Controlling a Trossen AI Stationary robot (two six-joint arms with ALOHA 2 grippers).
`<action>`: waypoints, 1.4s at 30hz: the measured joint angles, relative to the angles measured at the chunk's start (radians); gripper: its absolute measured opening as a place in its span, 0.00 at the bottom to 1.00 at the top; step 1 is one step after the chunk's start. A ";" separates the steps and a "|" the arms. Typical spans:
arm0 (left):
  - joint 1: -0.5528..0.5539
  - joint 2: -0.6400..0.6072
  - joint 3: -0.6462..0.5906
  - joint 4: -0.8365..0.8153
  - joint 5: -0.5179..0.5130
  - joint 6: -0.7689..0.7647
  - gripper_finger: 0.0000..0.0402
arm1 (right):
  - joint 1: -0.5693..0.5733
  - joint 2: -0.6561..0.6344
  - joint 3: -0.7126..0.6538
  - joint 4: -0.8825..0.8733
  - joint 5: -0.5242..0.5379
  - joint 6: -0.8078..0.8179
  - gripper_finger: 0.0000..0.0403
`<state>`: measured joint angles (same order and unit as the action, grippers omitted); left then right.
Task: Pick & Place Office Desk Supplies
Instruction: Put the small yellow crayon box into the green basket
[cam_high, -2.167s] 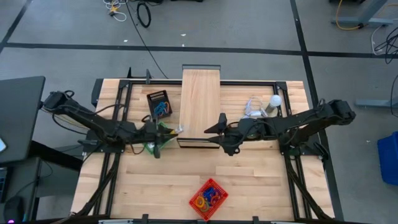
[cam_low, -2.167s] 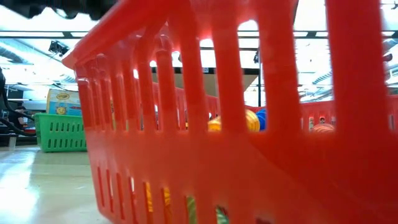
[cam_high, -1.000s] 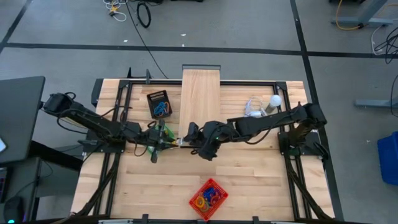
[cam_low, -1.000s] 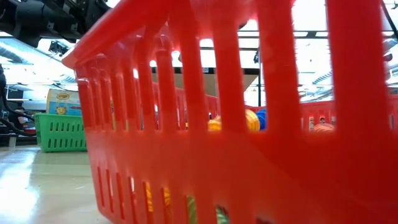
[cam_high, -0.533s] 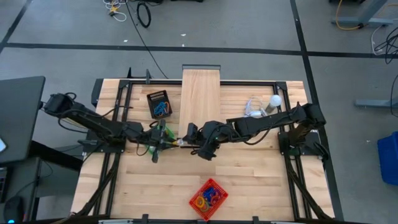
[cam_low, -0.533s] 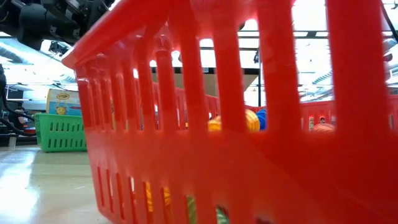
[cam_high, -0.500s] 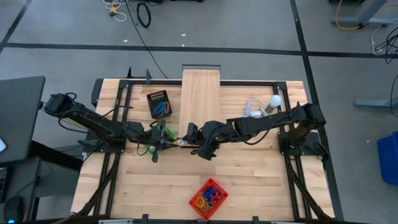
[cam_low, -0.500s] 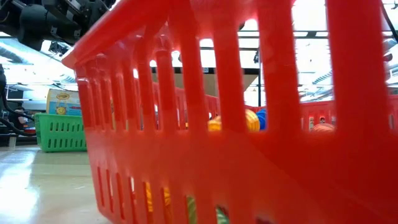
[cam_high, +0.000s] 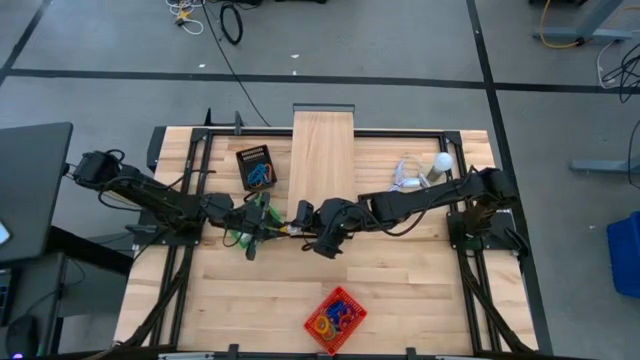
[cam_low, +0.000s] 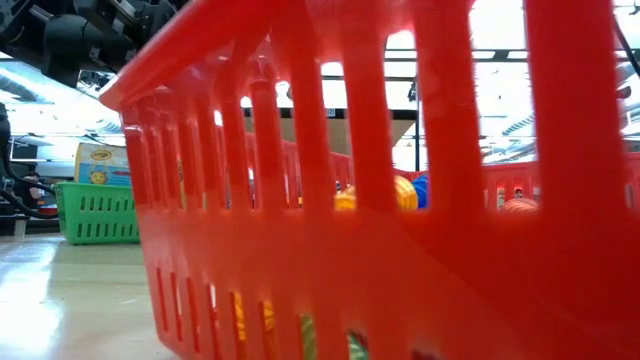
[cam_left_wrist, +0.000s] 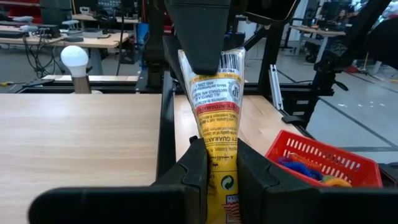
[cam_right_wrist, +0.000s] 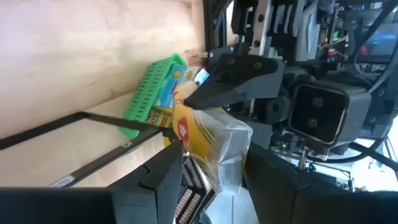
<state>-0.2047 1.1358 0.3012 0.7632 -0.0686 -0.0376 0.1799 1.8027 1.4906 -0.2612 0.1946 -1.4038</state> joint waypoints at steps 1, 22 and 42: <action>0.002 0.000 0.000 0.001 0.001 -0.002 0.13 | -0.001 0.000 0.000 0.006 -0.011 0.000 0.43; 0.002 0.000 -0.001 -0.009 0.003 -0.010 0.12 | 0.000 0.015 0.006 0.014 -0.037 0.005 0.11; -0.042 -0.027 0.000 0.111 0.053 0.082 0.42 | 0.023 0.018 0.008 0.093 -0.017 0.123 0.09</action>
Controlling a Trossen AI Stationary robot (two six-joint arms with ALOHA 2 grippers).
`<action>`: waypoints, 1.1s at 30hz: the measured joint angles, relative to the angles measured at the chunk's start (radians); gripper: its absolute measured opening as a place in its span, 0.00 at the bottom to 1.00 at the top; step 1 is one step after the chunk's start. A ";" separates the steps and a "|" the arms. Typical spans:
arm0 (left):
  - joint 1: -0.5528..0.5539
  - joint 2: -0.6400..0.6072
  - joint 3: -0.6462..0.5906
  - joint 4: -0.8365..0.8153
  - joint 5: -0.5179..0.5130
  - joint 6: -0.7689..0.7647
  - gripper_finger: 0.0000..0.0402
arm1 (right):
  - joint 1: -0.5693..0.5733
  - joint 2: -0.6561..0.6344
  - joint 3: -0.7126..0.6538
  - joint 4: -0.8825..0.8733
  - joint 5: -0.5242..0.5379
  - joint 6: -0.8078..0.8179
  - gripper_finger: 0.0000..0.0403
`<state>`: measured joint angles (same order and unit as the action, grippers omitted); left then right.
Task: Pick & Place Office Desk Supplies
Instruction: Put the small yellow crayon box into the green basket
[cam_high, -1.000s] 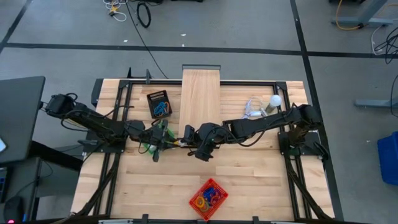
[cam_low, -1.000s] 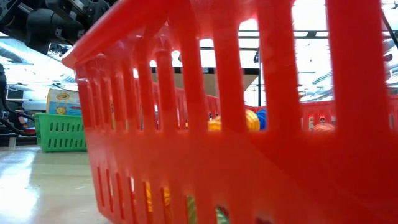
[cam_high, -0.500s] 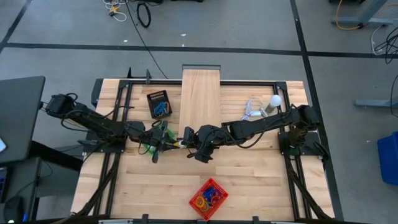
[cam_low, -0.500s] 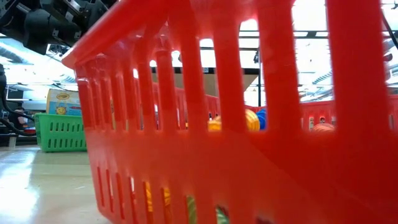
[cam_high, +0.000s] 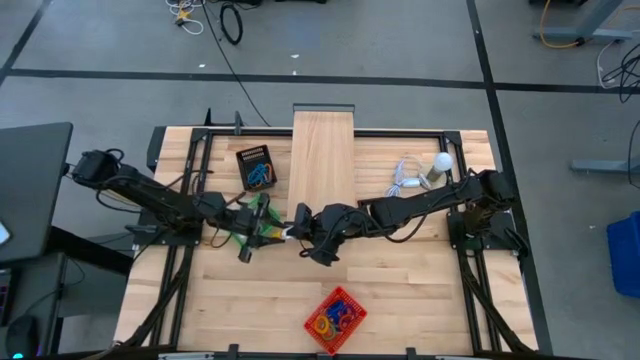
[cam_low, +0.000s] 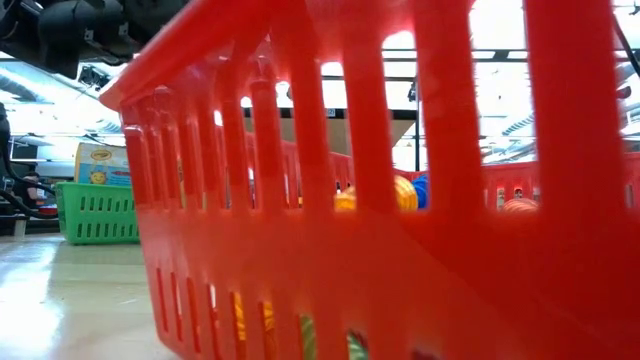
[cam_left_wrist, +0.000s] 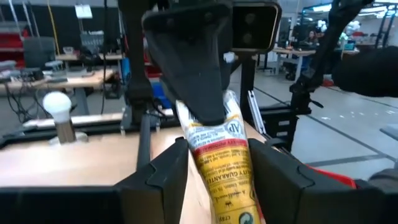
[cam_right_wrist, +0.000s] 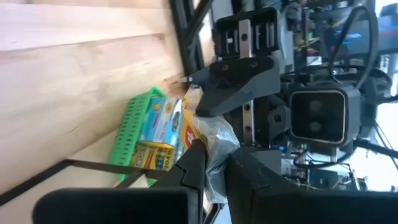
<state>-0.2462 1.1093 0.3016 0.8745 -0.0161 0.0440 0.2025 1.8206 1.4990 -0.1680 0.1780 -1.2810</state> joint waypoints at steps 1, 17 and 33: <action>-0.004 -0.009 0.000 0.003 -0.007 0.005 0.42 | 0.001 0.000 0.001 0.004 0.002 0.007 0.09; -0.217 -0.267 0.002 0.013 -0.230 0.258 0.42 | -0.003 -0.006 -0.002 0.176 -0.083 0.320 0.09; -0.424 -0.278 -0.003 0.075 -0.439 0.552 0.42 | -0.047 -0.013 0.000 0.669 -0.380 0.543 0.09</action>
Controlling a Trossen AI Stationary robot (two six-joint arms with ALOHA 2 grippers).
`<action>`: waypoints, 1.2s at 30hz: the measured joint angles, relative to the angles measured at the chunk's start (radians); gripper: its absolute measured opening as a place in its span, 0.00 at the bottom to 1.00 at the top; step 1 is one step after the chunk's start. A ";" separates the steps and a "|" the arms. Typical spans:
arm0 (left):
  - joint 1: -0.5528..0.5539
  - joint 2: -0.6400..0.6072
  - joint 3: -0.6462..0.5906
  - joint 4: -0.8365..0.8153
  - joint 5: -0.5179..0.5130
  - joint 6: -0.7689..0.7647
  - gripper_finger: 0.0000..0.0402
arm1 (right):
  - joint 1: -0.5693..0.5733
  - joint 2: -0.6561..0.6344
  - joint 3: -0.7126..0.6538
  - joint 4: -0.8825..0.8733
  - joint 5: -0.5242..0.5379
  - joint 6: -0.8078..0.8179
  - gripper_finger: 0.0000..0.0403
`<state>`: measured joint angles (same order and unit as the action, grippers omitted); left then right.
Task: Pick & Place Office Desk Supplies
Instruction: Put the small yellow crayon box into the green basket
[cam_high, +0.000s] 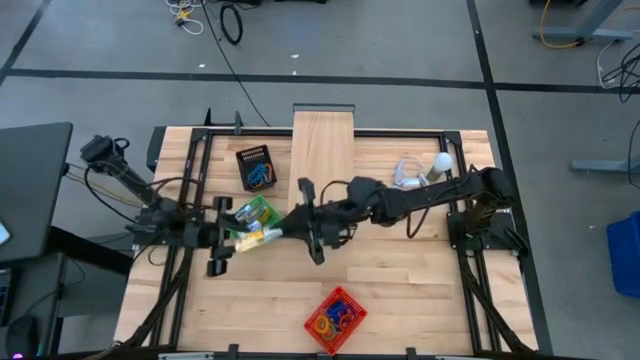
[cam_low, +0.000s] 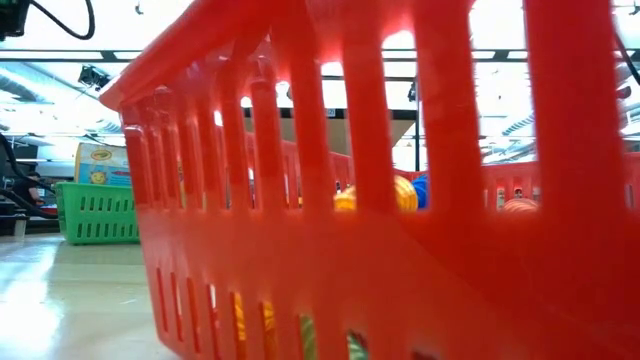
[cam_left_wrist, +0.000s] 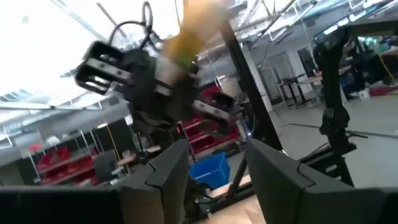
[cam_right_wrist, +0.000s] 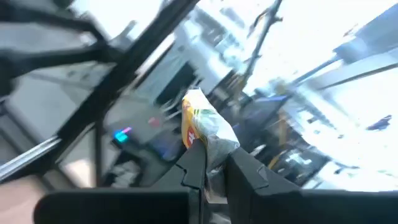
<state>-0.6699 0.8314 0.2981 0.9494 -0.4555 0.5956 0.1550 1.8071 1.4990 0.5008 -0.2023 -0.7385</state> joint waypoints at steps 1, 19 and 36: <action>-0.015 -0.005 0.000 0.009 -0.017 0.024 0.42 | 0.001 -0.001 0.001 0.027 0.002 0.004 0.09; -0.054 -0.006 0.003 0.190 -0.042 0.168 0.42 | -0.046 0.054 -0.294 1.068 -0.180 0.371 0.09; 0.123 0.168 0.517 -0.504 -0.279 0.105 0.43 | -0.019 0.093 -0.333 1.070 0.080 0.286 0.09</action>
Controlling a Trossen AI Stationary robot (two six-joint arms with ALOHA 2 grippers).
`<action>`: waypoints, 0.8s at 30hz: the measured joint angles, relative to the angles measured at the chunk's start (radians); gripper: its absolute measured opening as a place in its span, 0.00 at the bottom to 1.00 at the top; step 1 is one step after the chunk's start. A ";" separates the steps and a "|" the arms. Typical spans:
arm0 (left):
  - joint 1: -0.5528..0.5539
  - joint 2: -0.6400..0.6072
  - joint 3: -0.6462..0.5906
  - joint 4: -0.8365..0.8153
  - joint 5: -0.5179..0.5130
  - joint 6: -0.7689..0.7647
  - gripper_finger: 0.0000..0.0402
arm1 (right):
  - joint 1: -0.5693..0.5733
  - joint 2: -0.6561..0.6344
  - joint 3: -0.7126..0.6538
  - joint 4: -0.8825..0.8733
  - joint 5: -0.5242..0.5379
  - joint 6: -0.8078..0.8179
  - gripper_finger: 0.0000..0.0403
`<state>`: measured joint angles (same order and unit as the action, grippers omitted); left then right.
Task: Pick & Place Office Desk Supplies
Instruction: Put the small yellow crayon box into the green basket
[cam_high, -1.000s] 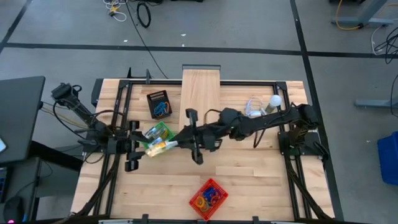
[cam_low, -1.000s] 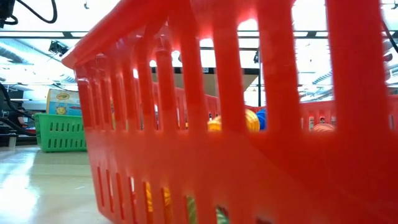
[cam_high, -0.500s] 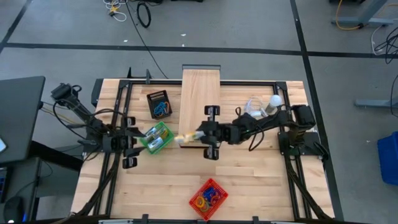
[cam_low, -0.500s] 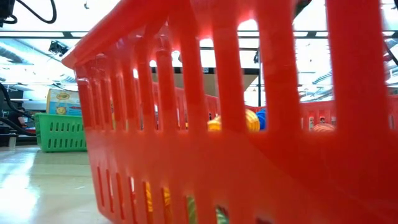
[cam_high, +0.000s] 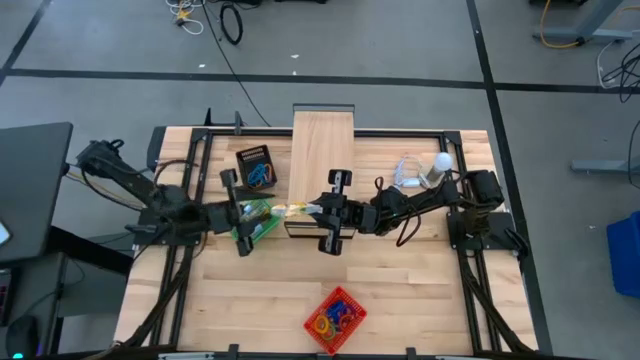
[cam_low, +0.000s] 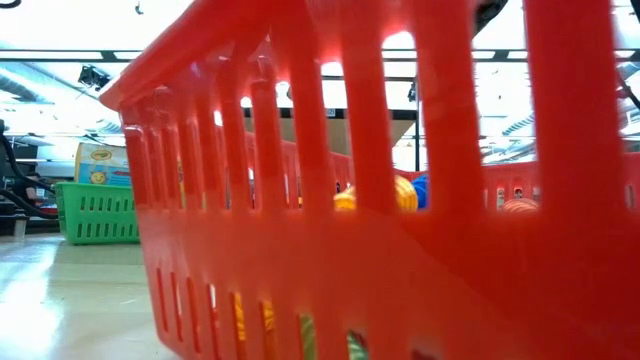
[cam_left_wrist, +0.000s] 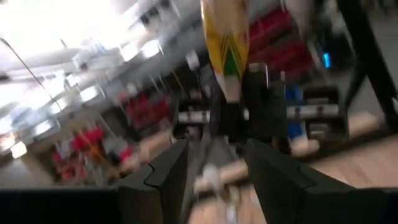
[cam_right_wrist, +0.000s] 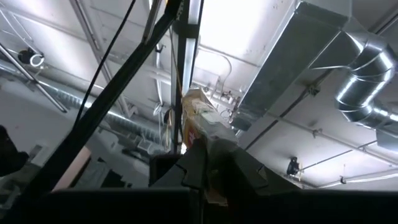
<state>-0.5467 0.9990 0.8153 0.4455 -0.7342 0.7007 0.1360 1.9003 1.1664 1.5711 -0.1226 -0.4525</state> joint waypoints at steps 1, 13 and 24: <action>-0.006 0.005 0.051 -0.100 -0.017 -0.035 0.43 | 0.000 0.000 -0.004 0.000 0.003 -0.001 0.09; -0.122 0.107 0.427 -0.628 -0.231 -0.147 0.49 | -0.008 0.000 -0.029 0.000 0.017 0.002 0.09; -0.116 0.194 0.572 -0.807 -0.234 -0.219 0.49 | -0.024 0.000 -0.029 -0.036 0.016 0.045 0.09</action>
<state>-0.6631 1.1934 1.3876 -0.3619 -0.9680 0.4821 0.1116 1.9003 1.1374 1.5353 -0.1062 -0.4080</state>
